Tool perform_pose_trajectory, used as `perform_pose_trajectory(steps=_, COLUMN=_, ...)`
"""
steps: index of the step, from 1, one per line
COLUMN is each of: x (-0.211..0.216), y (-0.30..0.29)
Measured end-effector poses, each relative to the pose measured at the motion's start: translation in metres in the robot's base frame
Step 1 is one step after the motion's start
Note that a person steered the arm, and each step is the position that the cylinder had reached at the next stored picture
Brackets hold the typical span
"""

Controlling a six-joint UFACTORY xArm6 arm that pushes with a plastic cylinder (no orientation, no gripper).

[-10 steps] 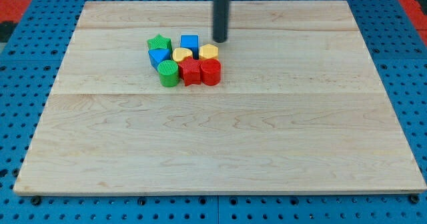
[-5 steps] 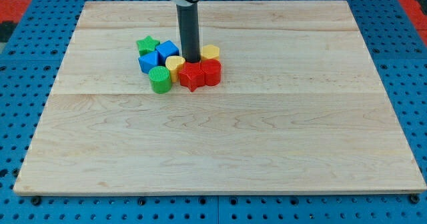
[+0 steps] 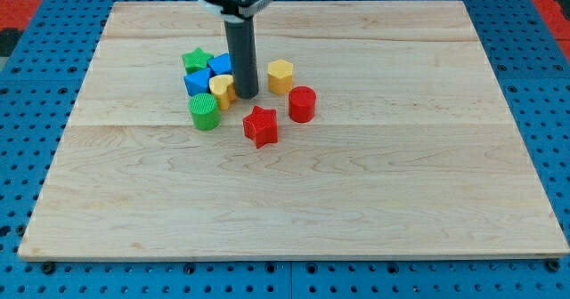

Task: Separate the group of blocks

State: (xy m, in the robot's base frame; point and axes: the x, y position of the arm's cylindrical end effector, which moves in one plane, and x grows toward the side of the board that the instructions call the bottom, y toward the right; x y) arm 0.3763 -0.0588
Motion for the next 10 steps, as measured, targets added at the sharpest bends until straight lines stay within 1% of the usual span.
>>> perform_pose_trajectory(steps=1, x=-0.009, y=-0.035)
perform_pose_trajectory(steps=3, x=-0.016, y=-0.003)
perform_pose_trajectory(steps=5, x=-0.038, y=-0.014)
perform_pose_trajectory(steps=6, x=-0.038, y=-0.030)
perform_pose_trajectory(steps=7, x=-0.030, y=-0.056)
perform_pose_trajectory(steps=8, x=-0.010, y=-0.101)
perform_pose_trajectory(steps=9, x=0.012, y=-0.084)
perform_pose_trajectory(steps=10, x=0.014, y=-0.072)
